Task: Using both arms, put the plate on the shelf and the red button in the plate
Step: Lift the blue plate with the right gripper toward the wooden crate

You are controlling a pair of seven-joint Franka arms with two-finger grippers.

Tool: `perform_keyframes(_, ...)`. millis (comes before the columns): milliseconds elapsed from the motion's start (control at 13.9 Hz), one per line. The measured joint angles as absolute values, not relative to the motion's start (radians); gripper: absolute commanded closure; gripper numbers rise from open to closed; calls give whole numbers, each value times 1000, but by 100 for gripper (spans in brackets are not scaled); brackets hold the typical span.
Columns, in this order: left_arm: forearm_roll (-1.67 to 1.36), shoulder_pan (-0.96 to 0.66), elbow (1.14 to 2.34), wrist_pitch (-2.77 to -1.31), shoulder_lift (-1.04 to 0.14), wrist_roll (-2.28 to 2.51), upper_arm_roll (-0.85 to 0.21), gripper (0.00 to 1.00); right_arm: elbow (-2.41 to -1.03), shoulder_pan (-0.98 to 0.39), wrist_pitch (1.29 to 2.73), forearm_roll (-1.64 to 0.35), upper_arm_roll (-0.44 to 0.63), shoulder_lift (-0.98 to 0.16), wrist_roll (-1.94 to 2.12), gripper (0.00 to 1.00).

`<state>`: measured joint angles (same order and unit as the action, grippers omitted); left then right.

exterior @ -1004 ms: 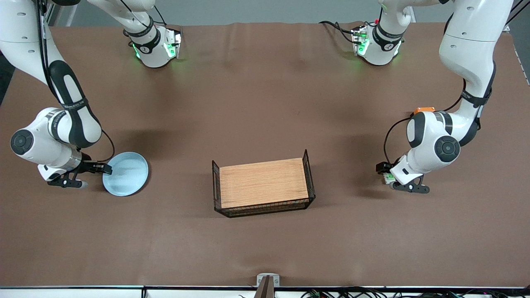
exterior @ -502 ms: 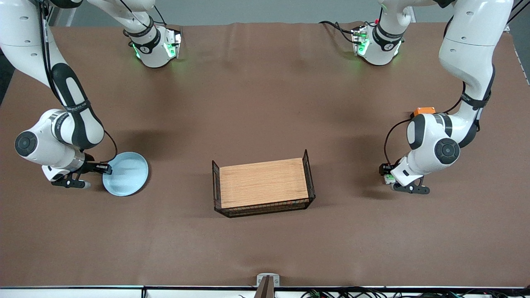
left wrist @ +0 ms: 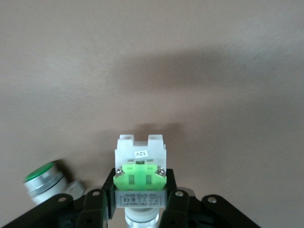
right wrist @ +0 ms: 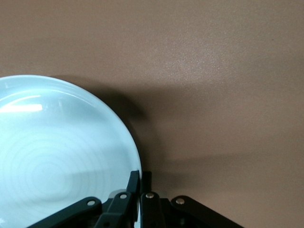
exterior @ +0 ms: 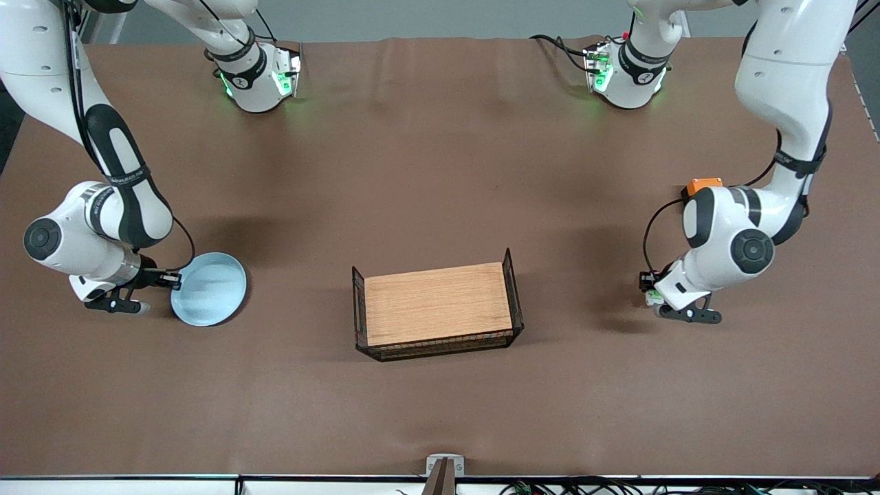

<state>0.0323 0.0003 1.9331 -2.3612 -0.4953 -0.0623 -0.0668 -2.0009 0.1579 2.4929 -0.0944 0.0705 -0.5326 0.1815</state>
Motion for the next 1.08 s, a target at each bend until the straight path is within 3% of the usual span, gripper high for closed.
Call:
perform_keyframes(430, 32, 3, 1923, -2152, -301, -45, -68, 100, -1982, 154, 2413, -94, 70, -484, 181, 96)
perform_keyframes(1076, 22, -4, 1855, -2110, -259, -34, -89, 100, -1969, 53, 1847, -95, 64, -90, -35, 96)
